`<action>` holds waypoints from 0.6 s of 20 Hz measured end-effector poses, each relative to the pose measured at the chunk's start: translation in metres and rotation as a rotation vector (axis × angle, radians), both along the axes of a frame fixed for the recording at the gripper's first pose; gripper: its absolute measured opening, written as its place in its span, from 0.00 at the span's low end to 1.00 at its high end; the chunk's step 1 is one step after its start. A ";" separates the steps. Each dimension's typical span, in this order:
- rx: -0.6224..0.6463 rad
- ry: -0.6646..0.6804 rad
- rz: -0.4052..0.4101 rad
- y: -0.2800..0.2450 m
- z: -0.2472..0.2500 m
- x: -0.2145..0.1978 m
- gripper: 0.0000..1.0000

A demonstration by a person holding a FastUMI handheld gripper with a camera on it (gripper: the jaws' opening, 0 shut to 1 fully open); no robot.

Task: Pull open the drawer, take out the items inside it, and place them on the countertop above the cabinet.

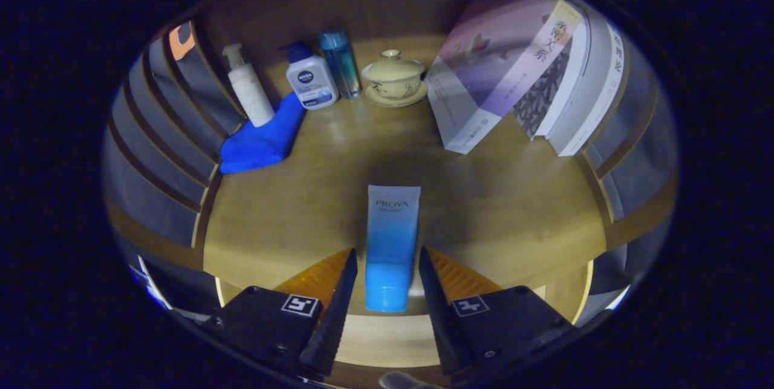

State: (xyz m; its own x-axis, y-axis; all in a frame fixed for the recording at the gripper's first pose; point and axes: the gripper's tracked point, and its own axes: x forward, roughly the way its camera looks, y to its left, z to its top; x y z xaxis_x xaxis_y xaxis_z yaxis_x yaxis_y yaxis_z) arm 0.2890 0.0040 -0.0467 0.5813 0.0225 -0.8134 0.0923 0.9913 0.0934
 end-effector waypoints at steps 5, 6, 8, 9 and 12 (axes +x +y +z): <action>0.022 -0.142 0.062 0.015 0.036 -0.032 0.66; 0.017 -0.176 0.073 0.017 0.041 -0.041 0.66; 0.020 -0.240 0.103 0.023 0.050 -0.062 0.74; 0.019 -0.264 0.114 0.024 0.055 -0.077 0.78; 0.030 -0.382 0.132 0.030 0.067 -0.113 0.86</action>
